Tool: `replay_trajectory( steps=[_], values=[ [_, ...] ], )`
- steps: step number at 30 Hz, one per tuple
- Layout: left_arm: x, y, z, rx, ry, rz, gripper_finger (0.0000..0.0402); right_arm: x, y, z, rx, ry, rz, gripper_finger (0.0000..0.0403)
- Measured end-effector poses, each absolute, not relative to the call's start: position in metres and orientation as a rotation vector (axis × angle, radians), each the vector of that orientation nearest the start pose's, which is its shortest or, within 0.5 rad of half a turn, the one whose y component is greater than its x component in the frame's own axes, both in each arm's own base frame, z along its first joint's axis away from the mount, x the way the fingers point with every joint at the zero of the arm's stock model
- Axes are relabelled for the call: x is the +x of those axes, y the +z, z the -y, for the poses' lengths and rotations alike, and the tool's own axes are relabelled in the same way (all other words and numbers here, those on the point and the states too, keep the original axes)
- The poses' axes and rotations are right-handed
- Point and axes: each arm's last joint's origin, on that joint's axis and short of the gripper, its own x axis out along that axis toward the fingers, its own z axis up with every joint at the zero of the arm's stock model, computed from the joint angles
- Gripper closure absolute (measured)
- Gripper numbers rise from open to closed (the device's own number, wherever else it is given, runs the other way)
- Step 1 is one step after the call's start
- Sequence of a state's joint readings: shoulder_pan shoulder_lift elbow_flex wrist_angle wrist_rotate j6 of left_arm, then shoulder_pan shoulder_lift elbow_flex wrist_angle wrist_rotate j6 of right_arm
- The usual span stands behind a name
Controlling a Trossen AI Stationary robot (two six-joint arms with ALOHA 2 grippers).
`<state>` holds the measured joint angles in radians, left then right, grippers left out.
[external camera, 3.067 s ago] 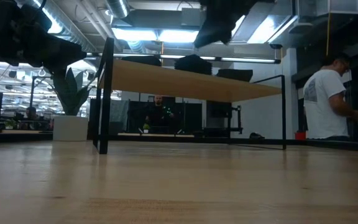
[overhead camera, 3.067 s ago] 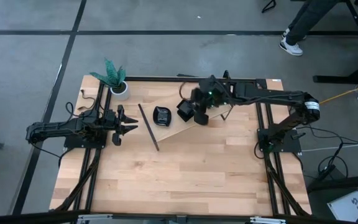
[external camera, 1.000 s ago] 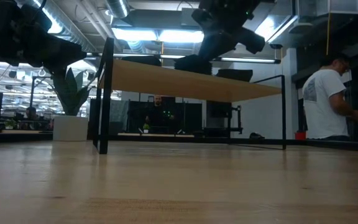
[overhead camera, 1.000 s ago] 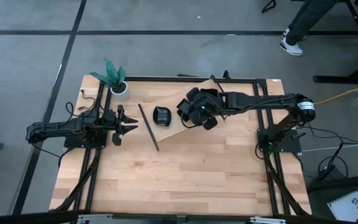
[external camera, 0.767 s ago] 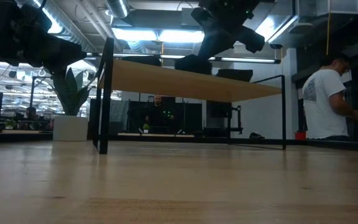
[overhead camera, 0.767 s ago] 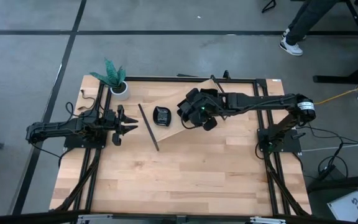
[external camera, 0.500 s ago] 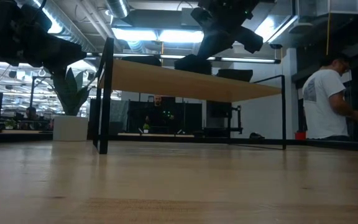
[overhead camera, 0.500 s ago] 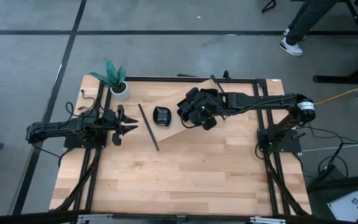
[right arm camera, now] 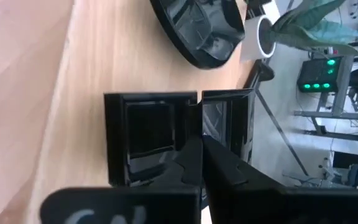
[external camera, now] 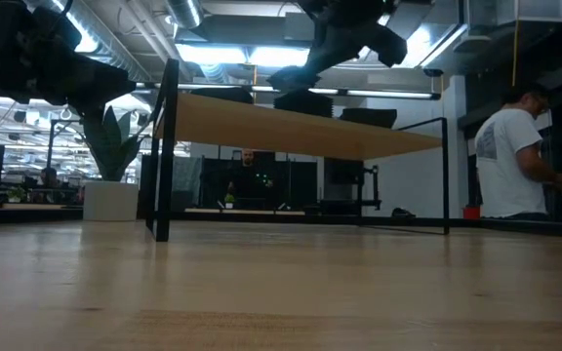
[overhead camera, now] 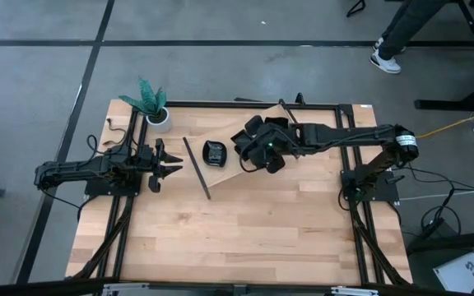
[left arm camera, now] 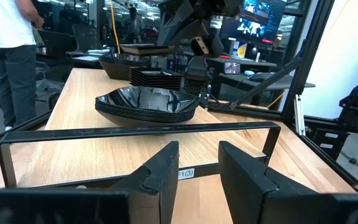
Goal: Pick & Place Mini shaped plates
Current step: Stack the black square plate on top of the black square plate on the shelf
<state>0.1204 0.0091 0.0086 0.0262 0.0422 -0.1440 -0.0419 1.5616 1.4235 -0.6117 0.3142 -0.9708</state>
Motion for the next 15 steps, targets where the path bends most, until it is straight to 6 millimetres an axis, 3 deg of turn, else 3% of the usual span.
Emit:
replay_trajectory(
  steps=[15],
  values=[
    [0.0971,0.1682,-0.0105,-0.142,0.076,0.031,0.0293,0.3322,0.3223,0.0149,-0.924,0.085,-0.914,0.0398]
  ],
)
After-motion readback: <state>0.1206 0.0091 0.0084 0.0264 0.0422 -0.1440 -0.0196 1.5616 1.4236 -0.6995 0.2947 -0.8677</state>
